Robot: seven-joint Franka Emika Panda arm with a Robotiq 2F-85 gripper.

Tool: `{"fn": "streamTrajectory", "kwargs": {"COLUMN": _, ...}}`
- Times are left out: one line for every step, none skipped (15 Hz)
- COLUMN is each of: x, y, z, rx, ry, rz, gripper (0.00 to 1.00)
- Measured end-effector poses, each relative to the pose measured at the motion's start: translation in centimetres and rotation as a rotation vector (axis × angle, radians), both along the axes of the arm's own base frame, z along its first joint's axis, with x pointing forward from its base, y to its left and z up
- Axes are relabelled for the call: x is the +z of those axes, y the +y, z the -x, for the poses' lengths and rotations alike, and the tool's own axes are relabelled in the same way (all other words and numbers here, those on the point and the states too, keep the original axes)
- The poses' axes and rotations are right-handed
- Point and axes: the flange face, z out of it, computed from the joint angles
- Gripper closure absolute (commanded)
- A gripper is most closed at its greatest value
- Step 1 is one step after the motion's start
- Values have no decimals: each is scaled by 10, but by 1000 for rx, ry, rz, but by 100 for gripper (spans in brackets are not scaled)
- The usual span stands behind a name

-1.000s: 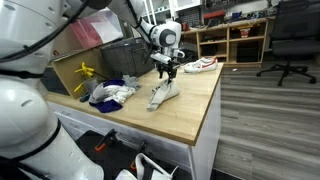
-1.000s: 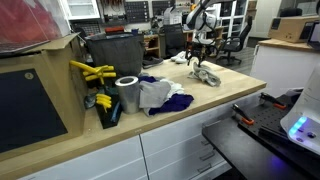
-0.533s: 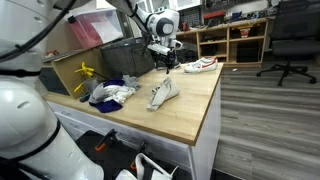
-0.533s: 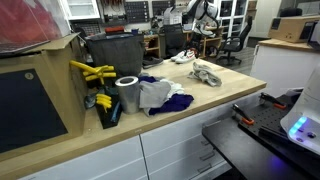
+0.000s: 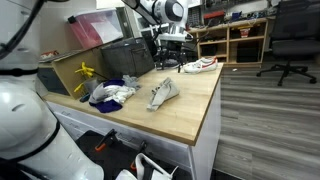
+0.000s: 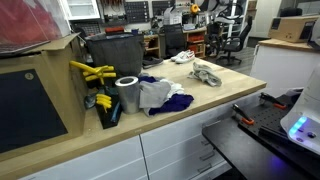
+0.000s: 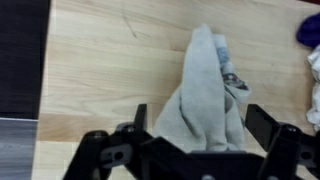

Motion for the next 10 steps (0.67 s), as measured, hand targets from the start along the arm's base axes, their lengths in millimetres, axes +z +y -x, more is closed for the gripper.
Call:
{"fn": "streamTrajectory", "kwargs": {"x": -2, "y": -16, "z": 5, "rx": 53, "ry": 14, "rz": 17, "gripper": 0}}
{"fn": "streamTrajectory", "kwargs": {"x": -4, "y": -30, "z": 9, "rx": 105, "ry": 24, "rz": 32, "gripper": 0}}
{"fn": "streamTrajectory", "kwargs": {"x": -8, "y": -41, "z": 14, "rx": 158, "ry": 38, "rz": 43, "gripper": 0}}
{"fn": "streamTrajectory", "kwargs": {"x": -12, "y": -49, "z": 18, "rx": 213, "ry": 53, "rz": 51, "gripper": 0}}
{"fn": "streamTrajectory", "kwargs": {"x": -17, "y": -54, "z": 20, "rx": 267, "ry": 64, "rz": 60, "gripper": 0}}
{"fn": "streamTrajectory", "kwargs": {"x": -22, "y": -56, "z": 22, "rx": 319, "ry": 69, "rz": 72, "gripper": 0}}
{"fn": "streamTrajectory", "kwargs": {"x": -27, "y": -56, "z": 24, "rx": 372, "ry": 70, "rz": 85, "gripper": 0}}
{"fn": "streamTrajectory", "kwargs": {"x": -33, "y": -54, "z": 24, "rx": 423, "ry": 68, "rz": 97, "gripper": 0}}
{"fn": "streamTrajectory", "kwargs": {"x": -39, "y": -49, "z": 25, "rx": 478, "ry": 61, "rz": 108, "gripper": 0}}
{"fn": "streamTrajectory", "kwargs": {"x": -45, "y": -43, "z": 26, "rx": 526, "ry": 51, "rz": 118, "gripper": 0}}
